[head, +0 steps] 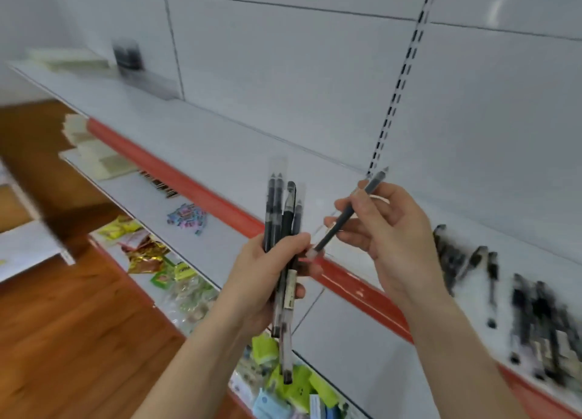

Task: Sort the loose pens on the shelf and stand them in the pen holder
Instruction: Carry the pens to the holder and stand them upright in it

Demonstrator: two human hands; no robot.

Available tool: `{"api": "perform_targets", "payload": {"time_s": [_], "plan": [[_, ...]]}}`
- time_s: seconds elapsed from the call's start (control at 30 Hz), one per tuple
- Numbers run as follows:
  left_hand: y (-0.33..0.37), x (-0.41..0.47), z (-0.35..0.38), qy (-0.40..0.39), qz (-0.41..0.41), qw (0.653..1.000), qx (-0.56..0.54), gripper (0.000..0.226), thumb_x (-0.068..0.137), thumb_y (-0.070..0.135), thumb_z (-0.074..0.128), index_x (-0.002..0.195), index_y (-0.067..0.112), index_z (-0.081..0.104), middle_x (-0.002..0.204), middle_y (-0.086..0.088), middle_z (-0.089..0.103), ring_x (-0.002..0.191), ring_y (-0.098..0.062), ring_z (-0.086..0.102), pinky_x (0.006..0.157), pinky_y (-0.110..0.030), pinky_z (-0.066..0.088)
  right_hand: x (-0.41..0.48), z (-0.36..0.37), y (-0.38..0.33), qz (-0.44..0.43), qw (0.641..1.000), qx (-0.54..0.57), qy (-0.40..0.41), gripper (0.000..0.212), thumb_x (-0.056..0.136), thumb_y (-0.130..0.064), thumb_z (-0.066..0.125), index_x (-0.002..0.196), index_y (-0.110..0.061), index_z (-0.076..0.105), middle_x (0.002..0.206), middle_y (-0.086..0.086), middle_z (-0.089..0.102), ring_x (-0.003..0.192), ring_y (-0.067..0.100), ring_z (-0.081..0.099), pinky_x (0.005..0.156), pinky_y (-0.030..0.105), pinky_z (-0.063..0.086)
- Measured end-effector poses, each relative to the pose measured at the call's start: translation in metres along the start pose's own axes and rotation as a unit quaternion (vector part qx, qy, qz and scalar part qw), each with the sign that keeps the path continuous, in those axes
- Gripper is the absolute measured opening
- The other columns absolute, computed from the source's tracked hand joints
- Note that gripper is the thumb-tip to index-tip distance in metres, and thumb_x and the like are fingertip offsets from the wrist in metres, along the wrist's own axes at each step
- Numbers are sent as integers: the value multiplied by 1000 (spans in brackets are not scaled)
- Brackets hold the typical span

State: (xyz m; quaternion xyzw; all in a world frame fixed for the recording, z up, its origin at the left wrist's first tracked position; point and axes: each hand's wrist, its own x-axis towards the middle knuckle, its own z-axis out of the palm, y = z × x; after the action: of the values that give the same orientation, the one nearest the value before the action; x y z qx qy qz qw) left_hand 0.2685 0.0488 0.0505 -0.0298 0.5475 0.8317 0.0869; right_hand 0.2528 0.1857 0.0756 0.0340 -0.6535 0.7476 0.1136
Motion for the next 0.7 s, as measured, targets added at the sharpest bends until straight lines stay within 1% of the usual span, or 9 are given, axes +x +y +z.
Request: {"api": "perform_targets", "payload": {"time_s": [0.03,0.1,0.17,0.23,0.3,0.43,0.53,0.6,0.7], "plan": [[8,-3,-22,14,7,1000,1,6,86,9,58,82,5,54,69,-10,62,46,-12,57,34,-18,39,0,26,6,0,1000,3,-13,8,90,-14,54,96,-19,53,75,-2,73,70,20,72,56,21,54],[22,-8,-68,46,27,999,4,7,86,7,58,80,5,54,60,-5,62,43,-11,53,35,-19,38,0,77,18,3,999,8,-41,10,90,-13,55,95,-20,52,77,-1,74,72,20,72,59,24,56],[36,-11,-111,77,49,996,5,7,86,5,57,80,6,53,56,-1,60,42,-10,48,36,-18,37,0,124,29,13,997,14,-71,9,91,-15,55,94,-22,52,78,0,74,71,17,71,63,25,57],[49,-16,-152,119,58,991,-2,7,87,3,56,81,6,52,57,-2,58,41,-9,45,36,-18,37,1,165,40,26,994,22,-105,5,91,-19,54,89,-24,54,77,0,73,68,15,71,62,23,56],[60,-20,-191,164,65,984,-8,6,87,4,57,84,5,52,60,-4,58,42,-9,45,36,-19,37,3,205,49,27,990,26,-137,7,90,-21,55,84,-22,56,74,-4,72,66,17,71,59,21,55],[79,-22,-263,258,71,963,-43,8,84,10,63,86,6,56,57,-1,56,45,-9,49,38,-20,41,18,280,69,21,980,29,-194,10,90,-17,55,81,-20,58,71,-5,71,63,19,71,56,21,54],[96,-16,-314,306,64,947,-81,10,83,12,64,88,5,57,62,-3,56,44,-8,49,38,-19,42,37,334,87,15,974,10,-227,14,91,-11,54,87,-25,53,68,-9,71,56,14,70,53,19,52],[107,-6,-348,323,63,939,-105,10,83,13,63,87,6,56,61,-2,57,43,-8,50,39,-19,42,54,369,103,13,968,-13,-251,15,91,-11,54,94,-25,51,74,-3,72,58,16,70,53,19,52],[125,18,-398,334,69,930,-137,8,85,11,60,86,5,54,57,-2,57,42,-8,50,38,-18,43,85,419,131,26,958,-53,-280,18,91,-13,54,108,-17,48,88,7,70,63,16,71,53,18,51]]}}
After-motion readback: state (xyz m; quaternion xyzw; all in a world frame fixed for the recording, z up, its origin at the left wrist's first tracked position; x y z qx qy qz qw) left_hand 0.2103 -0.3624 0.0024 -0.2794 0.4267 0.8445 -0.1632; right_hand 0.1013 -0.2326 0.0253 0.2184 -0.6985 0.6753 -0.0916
